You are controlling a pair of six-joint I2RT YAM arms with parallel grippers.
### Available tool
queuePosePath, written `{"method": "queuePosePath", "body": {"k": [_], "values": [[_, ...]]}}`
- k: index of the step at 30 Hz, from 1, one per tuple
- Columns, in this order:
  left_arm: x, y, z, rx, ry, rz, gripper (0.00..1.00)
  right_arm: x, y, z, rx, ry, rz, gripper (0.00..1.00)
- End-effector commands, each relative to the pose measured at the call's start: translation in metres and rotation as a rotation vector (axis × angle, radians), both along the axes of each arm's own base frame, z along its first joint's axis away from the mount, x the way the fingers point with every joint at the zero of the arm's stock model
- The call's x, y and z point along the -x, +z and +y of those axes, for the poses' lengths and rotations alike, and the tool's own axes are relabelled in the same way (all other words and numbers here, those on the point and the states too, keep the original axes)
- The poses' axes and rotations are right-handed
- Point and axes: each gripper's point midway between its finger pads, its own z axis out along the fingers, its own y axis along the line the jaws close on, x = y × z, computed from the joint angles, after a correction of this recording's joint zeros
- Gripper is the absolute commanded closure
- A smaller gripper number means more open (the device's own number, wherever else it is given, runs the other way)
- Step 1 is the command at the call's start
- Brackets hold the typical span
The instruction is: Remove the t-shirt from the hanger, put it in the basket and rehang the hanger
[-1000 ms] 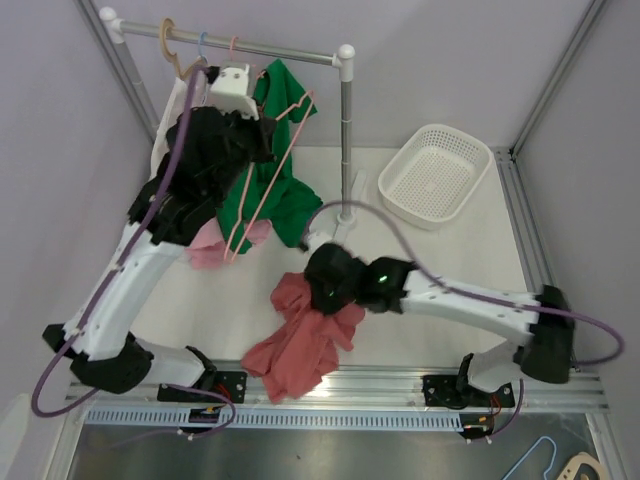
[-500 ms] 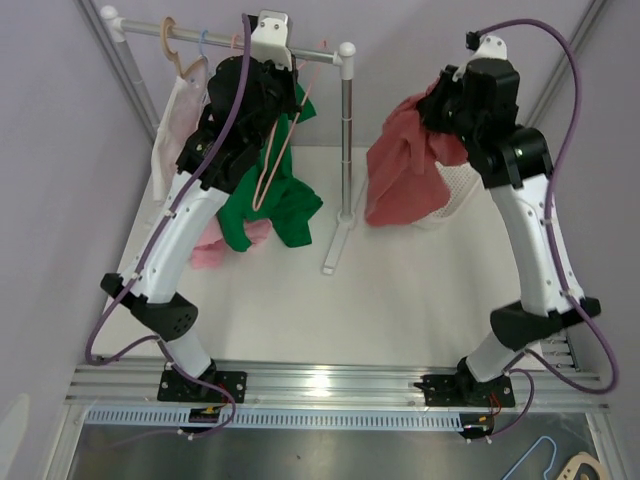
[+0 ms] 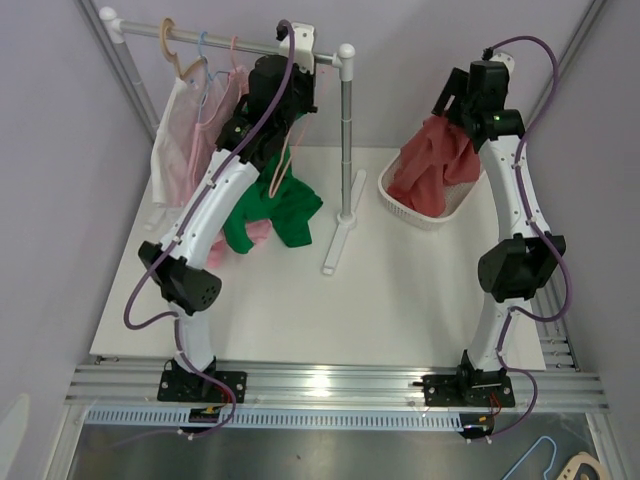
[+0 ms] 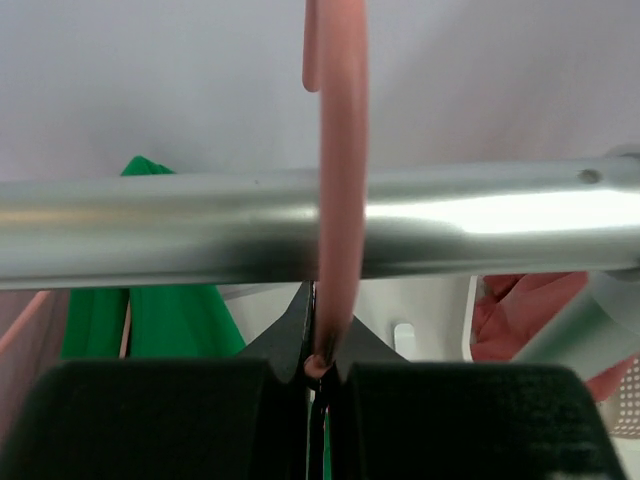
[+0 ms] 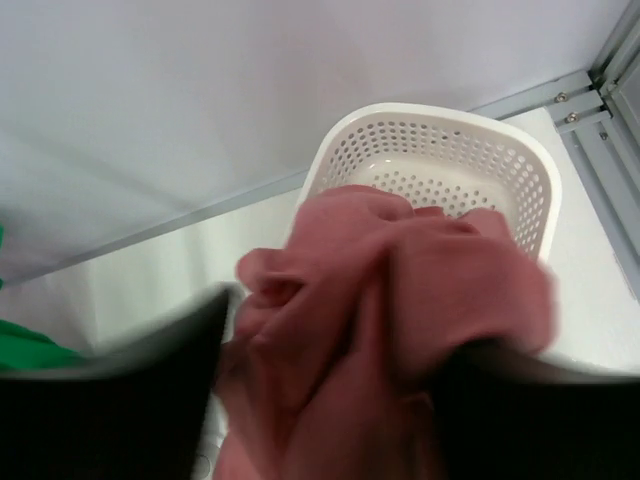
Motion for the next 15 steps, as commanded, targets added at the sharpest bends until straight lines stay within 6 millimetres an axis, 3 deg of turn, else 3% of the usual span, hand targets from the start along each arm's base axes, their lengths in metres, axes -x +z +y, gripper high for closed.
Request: {"method": "queuePosePath", "body": {"k": [1,3,8,9,11,12,13,14,15], "values": [[-0.002,0.035,0.006,0.047,-0.006,-0.091,0.98,-0.005,0.046,-0.009,-0.009,-0.030,-0.140,0.01],[-0.003,0.035,0.009,0.053,0.013,-0.090,0.67,-0.003,0.046,-0.005,-0.004,-0.009,-0.134,0.01],[0.012,0.058,0.023,0.064,0.039,-0.125,0.60,0.012,0.073,0.011,-0.021,0.075,-0.187,0.01],[0.025,0.076,0.032,0.081,0.044,-0.155,0.59,0.015,0.077,0.014,-0.024,0.094,-0.193,0.01],[0.038,0.084,0.040,0.077,0.049,-0.165,0.58,0.024,0.087,0.022,-0.037,0.133,-0.204,0.00],[0.060,0.108,0.053,0.102,0.051,-0.211,0.54,0.029,0.089,0.032,-0.047,0.172,-0.205,0.01],[0.070,0.117,0.060,0.113,0.054,-0.231,0.51,0.031,0.090,0.036,-0.050,0.184,-0.201,0.01],[0.070,0.102,0.063,0.097,0.068,-0.210,0.48,0.034,0.087,0.040,-0.051,0.197,-0.190,0.00],[0.080,0.109,0.071,0.104,0.078,-0.230,0.41,0.037,0.088,0.044,-0.051,0.207,-0.188,0.01]]}}
